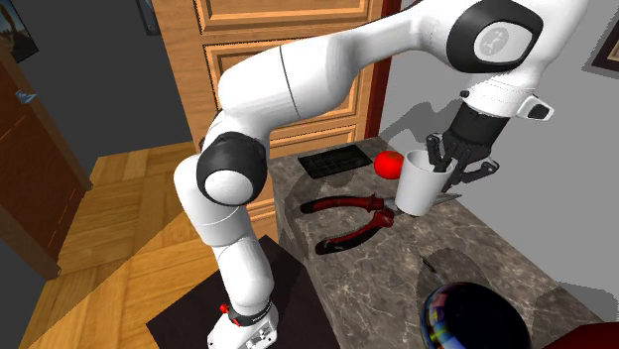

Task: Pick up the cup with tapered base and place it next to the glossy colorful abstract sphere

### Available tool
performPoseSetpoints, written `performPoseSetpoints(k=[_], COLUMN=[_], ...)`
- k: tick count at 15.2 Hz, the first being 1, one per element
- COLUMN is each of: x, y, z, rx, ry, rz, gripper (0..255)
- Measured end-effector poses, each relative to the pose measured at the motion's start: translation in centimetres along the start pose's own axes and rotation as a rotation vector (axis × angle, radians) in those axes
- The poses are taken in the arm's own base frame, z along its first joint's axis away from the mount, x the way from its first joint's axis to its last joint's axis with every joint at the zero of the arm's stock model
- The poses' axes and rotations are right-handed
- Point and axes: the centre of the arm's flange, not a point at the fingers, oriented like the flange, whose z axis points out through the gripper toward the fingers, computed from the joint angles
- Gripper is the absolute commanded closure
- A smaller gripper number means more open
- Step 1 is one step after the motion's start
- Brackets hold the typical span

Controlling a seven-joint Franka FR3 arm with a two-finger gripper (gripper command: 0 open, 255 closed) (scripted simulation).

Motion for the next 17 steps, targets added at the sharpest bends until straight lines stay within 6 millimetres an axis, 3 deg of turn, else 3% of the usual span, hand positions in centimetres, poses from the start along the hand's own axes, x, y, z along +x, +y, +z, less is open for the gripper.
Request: performPoseSetpoints(k=[17], x=[0.8], y=[1.3], z=[8.8], rx=[0.0], ry=[0.0], rz=[-0.001], gripper=[255])
